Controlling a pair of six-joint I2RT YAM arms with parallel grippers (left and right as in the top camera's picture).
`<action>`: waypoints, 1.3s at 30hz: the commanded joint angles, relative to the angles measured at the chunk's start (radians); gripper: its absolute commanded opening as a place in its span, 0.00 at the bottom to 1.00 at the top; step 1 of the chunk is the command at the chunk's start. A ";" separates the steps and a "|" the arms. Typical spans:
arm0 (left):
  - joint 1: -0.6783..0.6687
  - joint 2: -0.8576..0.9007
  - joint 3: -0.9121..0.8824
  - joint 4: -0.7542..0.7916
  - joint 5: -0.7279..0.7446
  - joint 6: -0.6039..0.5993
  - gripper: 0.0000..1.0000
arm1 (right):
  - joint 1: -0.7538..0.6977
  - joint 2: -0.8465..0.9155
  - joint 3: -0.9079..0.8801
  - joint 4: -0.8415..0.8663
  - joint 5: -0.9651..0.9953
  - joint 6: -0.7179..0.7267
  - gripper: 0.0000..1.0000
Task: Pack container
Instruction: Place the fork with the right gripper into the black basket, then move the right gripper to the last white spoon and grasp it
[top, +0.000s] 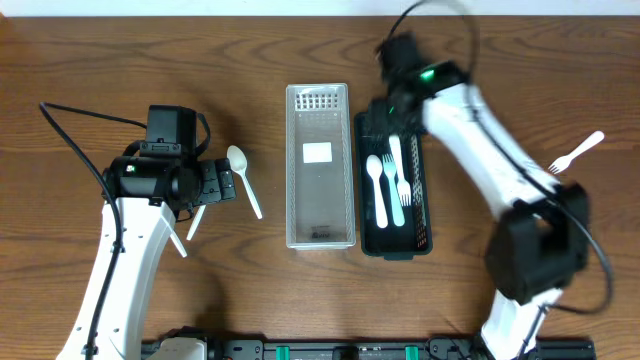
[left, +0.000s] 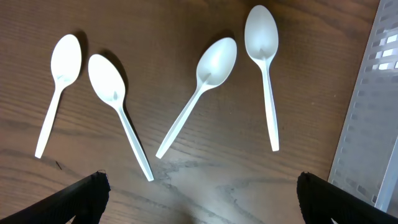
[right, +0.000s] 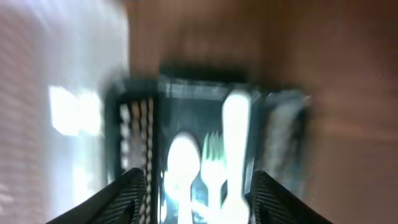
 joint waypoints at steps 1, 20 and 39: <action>0.005 0.005 0.009 -0.002 -0.012 -0.009 0.98 | -0.128 -0.149 0.098 -0.001 0.084 0.073 0.57; 0.005 0.005 0.009 -0.002 -0.012 -0.010 0.98 | -0.802 0.171 0.101 -0.080 0.057 0.220 0.80; 0.005 0.005 0.009 -0.002 -0.012 -0.010 0.98 | -0.858 0.372 0.101 -0.019 0.042 0.169 0.79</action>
